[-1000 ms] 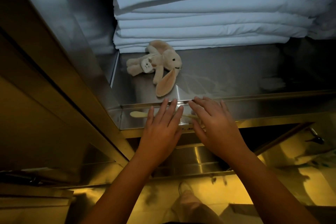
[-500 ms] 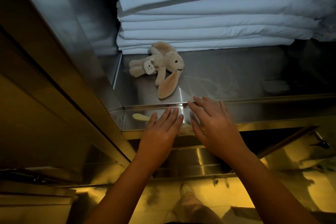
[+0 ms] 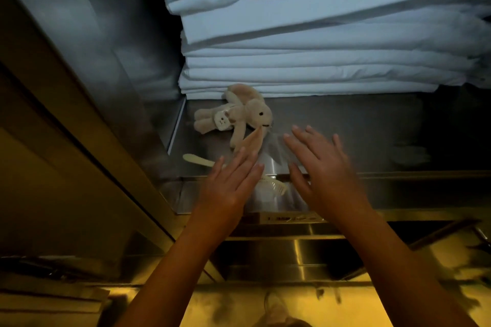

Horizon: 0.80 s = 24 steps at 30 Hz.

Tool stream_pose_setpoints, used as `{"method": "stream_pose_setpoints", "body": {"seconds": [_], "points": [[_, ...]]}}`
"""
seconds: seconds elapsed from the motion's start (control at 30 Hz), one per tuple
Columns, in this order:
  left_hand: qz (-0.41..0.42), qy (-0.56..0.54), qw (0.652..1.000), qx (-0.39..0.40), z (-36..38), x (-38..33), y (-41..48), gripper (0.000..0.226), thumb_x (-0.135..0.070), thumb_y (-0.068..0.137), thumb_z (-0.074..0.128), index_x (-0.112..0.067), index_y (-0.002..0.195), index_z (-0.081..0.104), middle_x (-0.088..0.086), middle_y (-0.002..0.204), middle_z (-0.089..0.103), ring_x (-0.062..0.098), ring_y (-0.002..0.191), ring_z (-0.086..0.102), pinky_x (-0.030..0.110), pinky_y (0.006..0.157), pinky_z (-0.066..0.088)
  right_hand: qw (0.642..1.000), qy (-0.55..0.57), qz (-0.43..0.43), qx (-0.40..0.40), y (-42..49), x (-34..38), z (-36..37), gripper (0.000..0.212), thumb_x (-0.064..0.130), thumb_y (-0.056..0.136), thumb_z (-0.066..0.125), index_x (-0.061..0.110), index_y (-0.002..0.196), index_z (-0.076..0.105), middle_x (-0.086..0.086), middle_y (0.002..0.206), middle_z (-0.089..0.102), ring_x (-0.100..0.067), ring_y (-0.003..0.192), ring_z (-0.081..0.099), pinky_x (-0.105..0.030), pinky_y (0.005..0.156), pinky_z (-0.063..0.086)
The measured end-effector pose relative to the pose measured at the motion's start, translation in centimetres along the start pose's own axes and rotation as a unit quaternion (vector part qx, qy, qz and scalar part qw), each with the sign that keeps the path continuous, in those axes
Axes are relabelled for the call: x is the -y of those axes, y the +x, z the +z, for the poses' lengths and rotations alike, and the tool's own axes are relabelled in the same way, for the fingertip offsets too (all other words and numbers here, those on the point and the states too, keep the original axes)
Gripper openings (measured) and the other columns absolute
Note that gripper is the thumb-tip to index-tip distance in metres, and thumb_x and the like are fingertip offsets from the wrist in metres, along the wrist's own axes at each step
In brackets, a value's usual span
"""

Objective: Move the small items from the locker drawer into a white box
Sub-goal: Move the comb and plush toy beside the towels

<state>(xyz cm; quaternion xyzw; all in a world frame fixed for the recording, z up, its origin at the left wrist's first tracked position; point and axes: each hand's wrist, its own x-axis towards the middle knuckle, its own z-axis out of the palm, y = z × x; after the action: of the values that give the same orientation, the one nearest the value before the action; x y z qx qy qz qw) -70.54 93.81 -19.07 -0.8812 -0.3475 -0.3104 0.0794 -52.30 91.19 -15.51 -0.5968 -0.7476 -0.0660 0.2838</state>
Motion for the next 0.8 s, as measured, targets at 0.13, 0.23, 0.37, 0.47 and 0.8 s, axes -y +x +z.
{"method": "stream_pose_setpoints", "body": {"seconds": [0.13, 0.23, 0.37, 0.47, 0.8], "points": [[-0.003, 0.019, 1.000, -0.003, -0.3, 0.6, 0.9, 0.038, -0.005, 0.080, 0.043, 0.001, 0.113, 0.062, 0.022, 0.121, 0.058, 0.038, 0.116, 0.048, 0.061, 0.091, 0.028, 1.000, 0.005, -0.018, 0.011, 1.8, -0.6, 0.6, 0.044, 0.007, 0.081, 0.066, 0.005, 0.124, 0.055, -0.019, 0.129, 0.053, -0.037, 0.123, 0.046, -0.052, 0.100, 0.018], [-0.021, 0.046, 0.999, -0.002, -0.4, 1.1, 1.1, 0.041, -0.004, 0.080, 0.041, 0.000, 0.115, 0.060, 0.021, 0.122, 0.058, 0.041, 0.114, 0.051, 0.061, 0.091, 0.033, 0.999, 0.018, -0.043, 0.022, 3.1, -1.0, 1.5, 0.046, 0.006, 0.080, 0.066, 0.005, 0.125, 0.055, -0.019, 0.128, 0.054, -0.037, 0.123, 0.046, -0.053, 0.100, 0.018], [-0.042, 0.076, 0.996, -0.007, -0.4, 1.7, 1.3, 0.040, 0.001, 0.074, 0.053, -0.001, 0.113, 0.062, 0.021, 0.121, 0.058, 0.040, 0.113, 0.052, 0.059, 0.091, 0.032, 0.996, 0.014, -0.071, 0.054, 5.2, -1.1, 2.9, 0.045, 0.011, 0.084, 0.063, 0.009, 0.128, 0.053, -0.015, 0.132, 0.051, -0.033, 0.127, 0.042, -0.056, 0.105, 0.018], [-0.056, 0.082, 0.995, -0.010, -0.6, 1.9, 1.6, 0.042, -0.004, 0.077, 0.038, 0.000, 0.110, 0.064, 0.022, 0.118, 0.060, 0.042, 0.110, 0.055, 0.060, 0.089, 0.036, 0.992, 0.013, -0.099, 0.073, 6.8, -1.0, 3.8, 0.045, 0.017, 0.087, 0.057, 0.012, 0.131, 0.049, -0.012, 0.139, 0.045, -0.027, 0.132, 0.035, -0.053, 0.108, 0.013], [-0.095, 0.122, 0.988, -0.008, -0.7, 3.4, 2.2, 0.039, -0.004, 0.080, 0.040, -0.002, 0.111, 0.065, 0.019, 0.118, 0.062, 0.037, 0.110, 0.057, 0.057, 0.088, 0.042, 0.976, -0.046, -0.183, 0.107, 11.5, 0.0, 7.1, 0.050, 0.029, 0.091, 0.048, 0.013, 0.137, 0.041, -0.012, 0.146, 0.034, -0.028, 0.136, 0.026, -0.048, 0.109, 0.015]]}}
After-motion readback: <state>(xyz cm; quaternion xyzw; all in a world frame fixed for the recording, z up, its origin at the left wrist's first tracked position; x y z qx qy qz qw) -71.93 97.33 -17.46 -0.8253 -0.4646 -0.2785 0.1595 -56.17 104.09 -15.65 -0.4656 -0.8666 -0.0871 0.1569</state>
